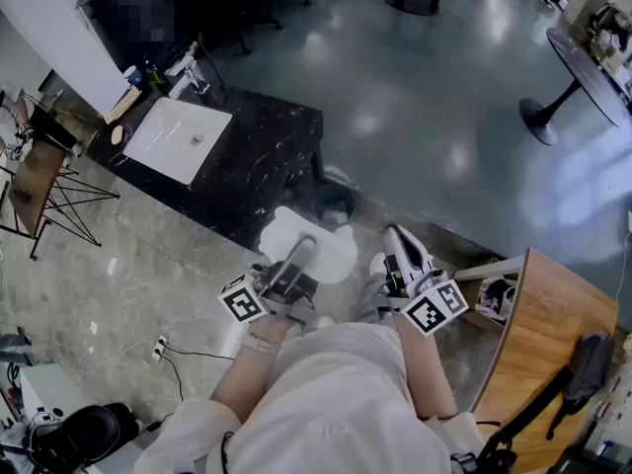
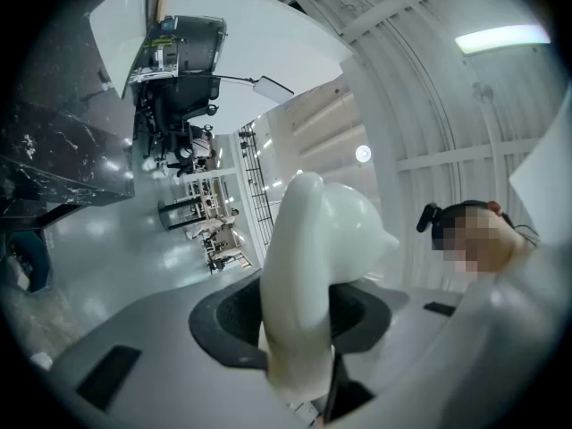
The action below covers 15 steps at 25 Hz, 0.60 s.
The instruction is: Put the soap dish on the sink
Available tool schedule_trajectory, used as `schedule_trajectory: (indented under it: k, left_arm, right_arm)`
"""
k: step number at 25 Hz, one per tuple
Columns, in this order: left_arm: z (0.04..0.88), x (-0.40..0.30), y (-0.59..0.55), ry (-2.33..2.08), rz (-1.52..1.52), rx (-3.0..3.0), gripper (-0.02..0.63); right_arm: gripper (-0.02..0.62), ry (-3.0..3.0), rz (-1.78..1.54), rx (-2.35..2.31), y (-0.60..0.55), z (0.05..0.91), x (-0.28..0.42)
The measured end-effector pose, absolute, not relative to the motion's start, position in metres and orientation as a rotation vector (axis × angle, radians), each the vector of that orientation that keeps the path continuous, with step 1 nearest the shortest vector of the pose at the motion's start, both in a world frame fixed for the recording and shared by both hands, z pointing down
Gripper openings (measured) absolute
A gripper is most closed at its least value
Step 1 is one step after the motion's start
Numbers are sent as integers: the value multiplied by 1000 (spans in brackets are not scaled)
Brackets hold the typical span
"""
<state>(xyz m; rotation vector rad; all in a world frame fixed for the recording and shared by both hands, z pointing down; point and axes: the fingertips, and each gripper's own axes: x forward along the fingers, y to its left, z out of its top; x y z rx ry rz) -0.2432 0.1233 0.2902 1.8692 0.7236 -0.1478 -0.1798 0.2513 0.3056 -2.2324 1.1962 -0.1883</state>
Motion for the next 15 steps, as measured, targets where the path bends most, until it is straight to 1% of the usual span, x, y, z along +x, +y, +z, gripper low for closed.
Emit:
schedule_trajectory:
  k: [7,15]
  left_arm:
    - [299,-188,111,660,-160,1885,143]
    - [315,-103,92,522,-171,1911,143]
  right_arm:
    - [25,1236,-214,-2196,237,309,-118]
    - [25,1314,-319,-2129,214,324,-22]
